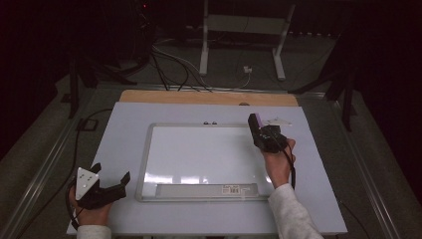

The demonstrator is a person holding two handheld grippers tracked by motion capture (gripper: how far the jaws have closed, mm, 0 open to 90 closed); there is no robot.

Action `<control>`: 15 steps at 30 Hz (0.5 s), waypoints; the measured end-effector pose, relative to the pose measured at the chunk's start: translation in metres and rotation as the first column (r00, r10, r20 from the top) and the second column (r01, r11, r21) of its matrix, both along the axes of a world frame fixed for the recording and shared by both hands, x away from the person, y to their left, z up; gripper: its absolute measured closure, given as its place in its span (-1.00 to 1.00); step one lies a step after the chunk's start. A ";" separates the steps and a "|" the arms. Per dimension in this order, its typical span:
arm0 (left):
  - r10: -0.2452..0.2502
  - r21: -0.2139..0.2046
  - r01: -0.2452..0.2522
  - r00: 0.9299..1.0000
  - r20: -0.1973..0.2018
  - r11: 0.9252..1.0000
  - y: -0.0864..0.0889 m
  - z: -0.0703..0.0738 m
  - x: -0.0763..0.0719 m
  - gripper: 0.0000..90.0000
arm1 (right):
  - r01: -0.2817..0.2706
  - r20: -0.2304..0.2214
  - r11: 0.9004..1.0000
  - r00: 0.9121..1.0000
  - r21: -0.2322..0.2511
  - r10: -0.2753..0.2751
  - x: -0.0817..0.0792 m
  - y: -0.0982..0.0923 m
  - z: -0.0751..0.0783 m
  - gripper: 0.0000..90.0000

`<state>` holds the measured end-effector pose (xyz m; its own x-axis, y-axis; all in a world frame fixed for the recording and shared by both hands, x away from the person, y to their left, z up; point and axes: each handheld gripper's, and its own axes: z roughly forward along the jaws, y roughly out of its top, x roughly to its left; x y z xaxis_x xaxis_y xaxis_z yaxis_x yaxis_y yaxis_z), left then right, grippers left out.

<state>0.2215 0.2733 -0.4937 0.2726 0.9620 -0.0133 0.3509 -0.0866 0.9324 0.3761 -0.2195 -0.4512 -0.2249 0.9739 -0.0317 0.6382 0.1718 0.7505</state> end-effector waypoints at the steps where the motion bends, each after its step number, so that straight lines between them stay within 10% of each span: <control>1: 0.000 0.000 0.000 1.000 0.000 1.000 0.000 0.000 0.000 -0.99 | 0.003 -0.002 1.000 1.000 0.002 -0.003 0.000 0.000 0.000 0.40; 15: 0.002 -0.004 -0.002 1.000 0.004 1.000 0.000 0.000 0.000 -0.99 | 0.042 -0.020 0.999 0.999 -0.006 -0.043 0.005 -0.008 -0.005 0.40</control>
